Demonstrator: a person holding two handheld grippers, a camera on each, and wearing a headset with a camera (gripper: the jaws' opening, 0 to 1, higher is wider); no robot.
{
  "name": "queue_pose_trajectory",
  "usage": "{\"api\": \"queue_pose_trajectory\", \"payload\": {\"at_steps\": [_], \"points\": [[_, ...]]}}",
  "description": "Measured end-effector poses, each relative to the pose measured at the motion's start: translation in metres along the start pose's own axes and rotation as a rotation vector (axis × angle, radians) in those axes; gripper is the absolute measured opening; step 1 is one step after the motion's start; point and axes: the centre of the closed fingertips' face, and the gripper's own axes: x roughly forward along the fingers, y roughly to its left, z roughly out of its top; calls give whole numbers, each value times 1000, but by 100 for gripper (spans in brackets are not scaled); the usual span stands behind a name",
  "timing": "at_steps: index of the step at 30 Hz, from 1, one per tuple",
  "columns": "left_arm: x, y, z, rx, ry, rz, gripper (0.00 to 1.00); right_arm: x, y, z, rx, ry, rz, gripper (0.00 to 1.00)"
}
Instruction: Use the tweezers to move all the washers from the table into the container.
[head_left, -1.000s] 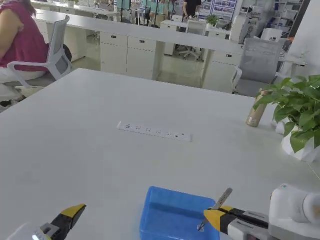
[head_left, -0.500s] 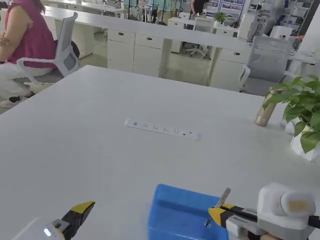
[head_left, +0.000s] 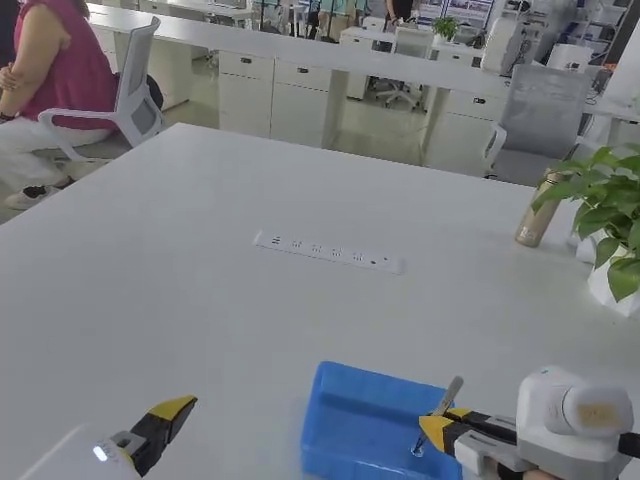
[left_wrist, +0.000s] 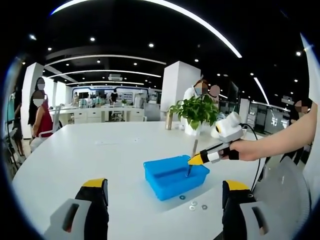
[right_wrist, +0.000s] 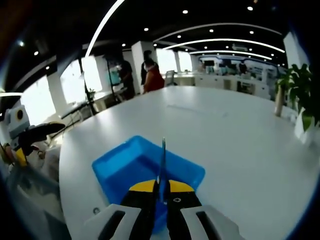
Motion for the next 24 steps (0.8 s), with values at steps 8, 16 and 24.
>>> {"api": "queue_pose_trajectory", "payload": {"at_steps": [8,16,24], "points": [[-1,3,-2,-11,5,11,95,-21,17,26,62,-144,30,3],[0,1,-3,-4,12,-2,93,-44,59,38,52,-223,155,3],[-1,2,-4,-7,17,1,92,-47,100,12,31,-164,252,2]]}}
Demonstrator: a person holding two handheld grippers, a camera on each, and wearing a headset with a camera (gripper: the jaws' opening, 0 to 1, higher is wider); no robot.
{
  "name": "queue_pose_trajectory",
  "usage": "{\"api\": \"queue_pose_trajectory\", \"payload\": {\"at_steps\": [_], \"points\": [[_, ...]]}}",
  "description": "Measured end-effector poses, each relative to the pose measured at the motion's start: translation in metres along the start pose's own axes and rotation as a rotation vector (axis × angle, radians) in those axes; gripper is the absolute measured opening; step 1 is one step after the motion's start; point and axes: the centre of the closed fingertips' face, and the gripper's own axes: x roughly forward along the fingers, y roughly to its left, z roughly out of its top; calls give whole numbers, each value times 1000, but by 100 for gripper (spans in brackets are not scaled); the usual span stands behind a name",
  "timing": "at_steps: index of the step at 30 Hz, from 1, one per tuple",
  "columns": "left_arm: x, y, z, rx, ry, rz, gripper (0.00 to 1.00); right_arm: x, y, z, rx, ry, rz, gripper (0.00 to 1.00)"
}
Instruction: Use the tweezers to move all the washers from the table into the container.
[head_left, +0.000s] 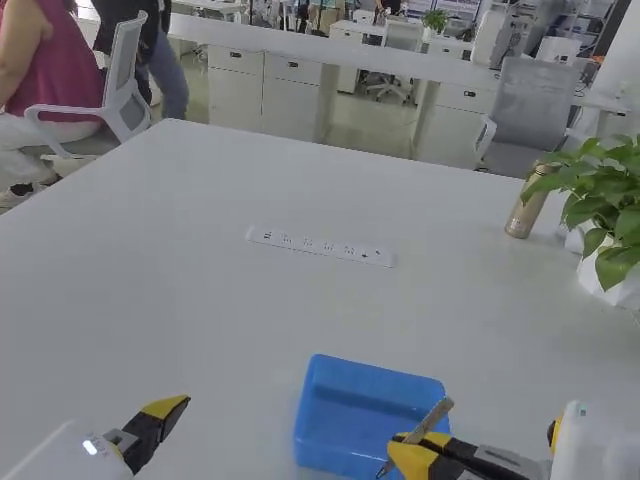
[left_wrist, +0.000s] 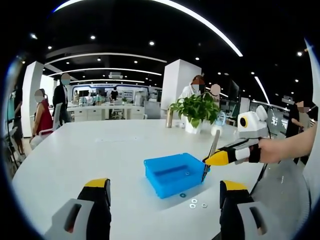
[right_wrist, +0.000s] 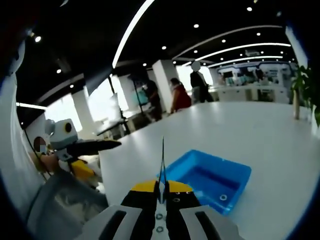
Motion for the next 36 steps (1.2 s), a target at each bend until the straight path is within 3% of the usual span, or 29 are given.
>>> {"api": "queue_pose_trajectory", "payload": {"at_steps": [6,10,24,29,31,36], "points": [[0,1,-3,0,14,2,90,4,3,-37,68,89,-2,3],[1,0,-4,6,20,-2,90,6,-3,-54,103,116,-18,3],[1,-1,-6,9,32,-8,88,7,3,-65,102,152,-2,3],[1,-1,-7,9,32,-8,88,7,5,-69,40,169,10,3],[1,-1,-7,11,32,-9,88,7,10,-69,-64,194,24,3],[0,-1,-7,15,36,-9,87,9,22,-76,-215,252,61,4]]}}
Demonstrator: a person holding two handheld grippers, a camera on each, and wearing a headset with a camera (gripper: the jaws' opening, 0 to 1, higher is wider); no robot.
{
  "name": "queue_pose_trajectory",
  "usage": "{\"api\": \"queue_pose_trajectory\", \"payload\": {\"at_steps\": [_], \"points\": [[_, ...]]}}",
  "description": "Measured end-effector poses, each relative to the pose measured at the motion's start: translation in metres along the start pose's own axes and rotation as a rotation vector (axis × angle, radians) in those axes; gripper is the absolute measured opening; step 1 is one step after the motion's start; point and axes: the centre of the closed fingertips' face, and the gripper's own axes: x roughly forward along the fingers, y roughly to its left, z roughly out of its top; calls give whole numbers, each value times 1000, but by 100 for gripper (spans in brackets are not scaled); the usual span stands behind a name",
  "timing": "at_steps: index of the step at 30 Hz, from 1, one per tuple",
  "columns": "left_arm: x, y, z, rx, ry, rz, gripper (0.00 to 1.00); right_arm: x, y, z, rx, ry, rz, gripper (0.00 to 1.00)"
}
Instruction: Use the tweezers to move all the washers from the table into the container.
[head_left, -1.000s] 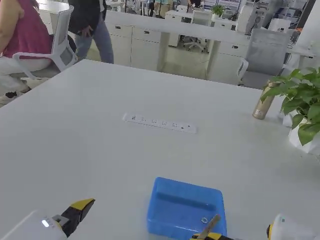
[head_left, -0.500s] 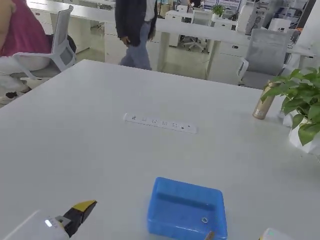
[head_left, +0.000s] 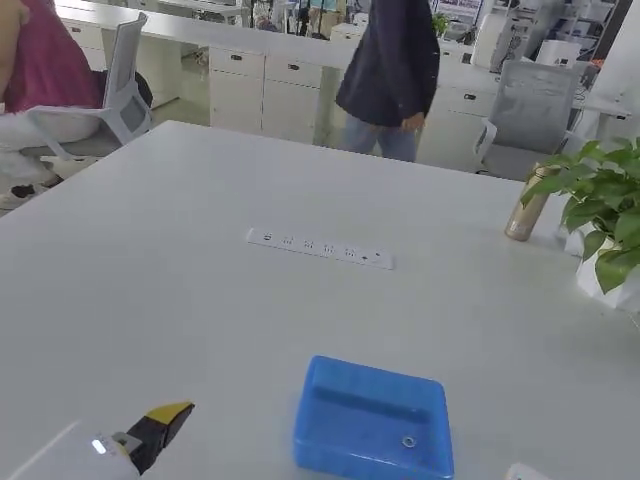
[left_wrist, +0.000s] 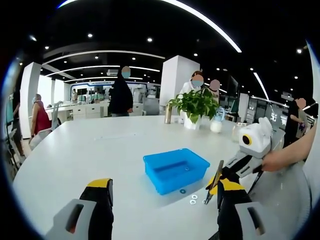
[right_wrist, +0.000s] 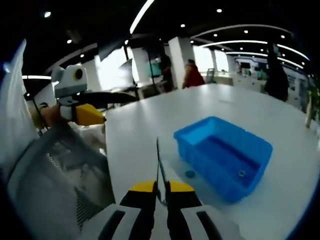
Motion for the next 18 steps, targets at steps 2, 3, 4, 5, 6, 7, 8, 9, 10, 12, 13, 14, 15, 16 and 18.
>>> {"api": "queue_pose_trajectory", "payload": {"at_steps": [2,3,4,5,6,7,8,9,10,12,13,14,15,16,18], "points": [[0,0,1,-2,-5,-2,87,2,3,-2,-45,19,3,5],[0,0,1,-2,-7,-3,87,2,3,-3,-63,23,2,5],[0,0,1,-2,-8,-3,87,2,4,-3,-97,32,-3,4],[0,0,1,0,-6,-2,87,3,5,-3,-101,33,-1,4],[0,0,1,1,-2,-2,87,4,6,-3,-101,33,1,4],[0,-1,0,2,-1,-3,87,4,5,-4,-113,36,-1,4],[0,-1,1,4,-3,-4,87,4,4,-5,-145,41,-7,3],[0,-1,1,4,-5,-4,87,4,5,-4,-146,42,-5,3],[0,-1,1,4,-6,-5,87,4,5,-5,-148,44,-2,3],[0,-1,2,3,-9,-3,87,3,6,-4,-152,45,-3,3],[-1,-1,2,1,-11,-3,87,3,6,-3,-139,43,-6,3],[-1,0,2,0,-11,-2,87,3,4,-3,-118,41,-8,3],[-1,0,2,0,-11,-1,87,2,4,-3,-61,38,9,3],[-1,0,2,0,-11,-1,87,2,3,-2,-40,34,10,3],[-1,0,2,1,-12,-2,87,-2,-4,6,-31,4,-5,3]]}}
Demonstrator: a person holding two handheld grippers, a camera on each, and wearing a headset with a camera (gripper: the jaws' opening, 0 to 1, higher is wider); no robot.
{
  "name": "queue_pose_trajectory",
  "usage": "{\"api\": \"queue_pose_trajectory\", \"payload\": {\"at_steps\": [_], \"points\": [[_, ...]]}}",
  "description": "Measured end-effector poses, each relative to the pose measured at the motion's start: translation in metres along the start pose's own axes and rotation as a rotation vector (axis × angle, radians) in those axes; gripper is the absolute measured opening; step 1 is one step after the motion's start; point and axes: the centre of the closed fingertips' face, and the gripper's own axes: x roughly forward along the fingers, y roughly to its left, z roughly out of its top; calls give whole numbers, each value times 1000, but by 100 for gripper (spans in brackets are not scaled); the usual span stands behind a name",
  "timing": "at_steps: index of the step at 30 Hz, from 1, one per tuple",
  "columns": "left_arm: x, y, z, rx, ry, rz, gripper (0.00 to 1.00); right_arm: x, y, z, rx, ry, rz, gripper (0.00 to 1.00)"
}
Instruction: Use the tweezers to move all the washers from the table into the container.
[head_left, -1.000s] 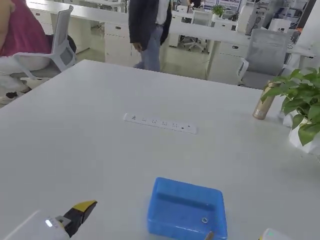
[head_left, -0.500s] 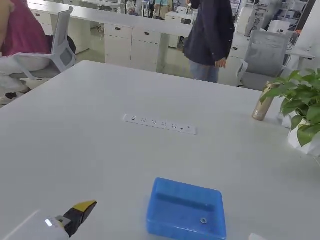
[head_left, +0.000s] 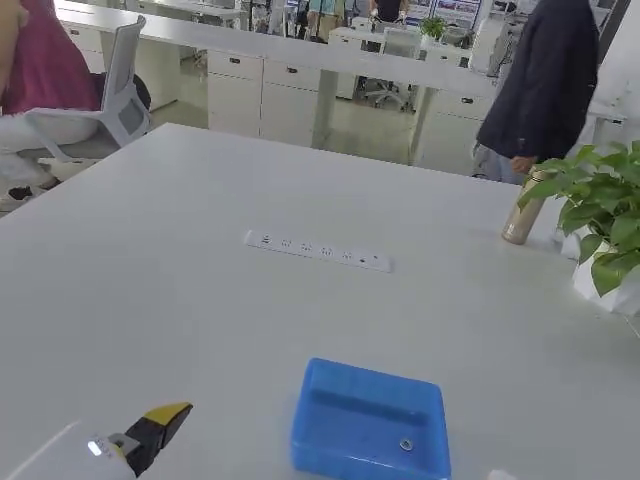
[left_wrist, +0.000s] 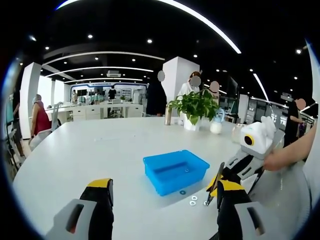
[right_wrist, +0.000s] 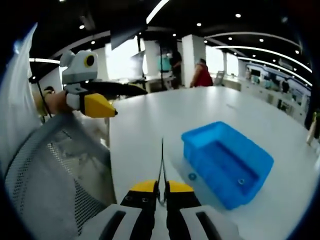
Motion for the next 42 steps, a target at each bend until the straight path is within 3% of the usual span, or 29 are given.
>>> {"api": "queue_pose_trajectory", "payload": {"at_steps": [4,9,12,15,18,22,29,32,42], "points": [[0,0,0,1,2,2,86,-13,-14,26,85,-102,-18,3],[0,0,1,-4,-2,-3,86,-31,-28,57,107,-172,-43,3],[0,0,0,-2,-2,-4,86,-40,-45,76,126,-223,-81,3],[0,0,0,-1,2,-5,86,-43,-64,86,160,-248,-124,3],[0,0,-1,1,3,-5,86,-39,-82,85,179,-226,-169,3],[0,0,0,0,0,-4,86,-27,-101,78,227,-207,-176,3],[-1,4,1,-15,-11,9,85,-4,-135,55,270,-118,-210,3],[-1,4,2,-14,-12,9,85,3,-140,49,270,-89,-210,3],[-2,5,1,-14,-9,18,85,16,-136,36,266,-37,-208,3]]}}
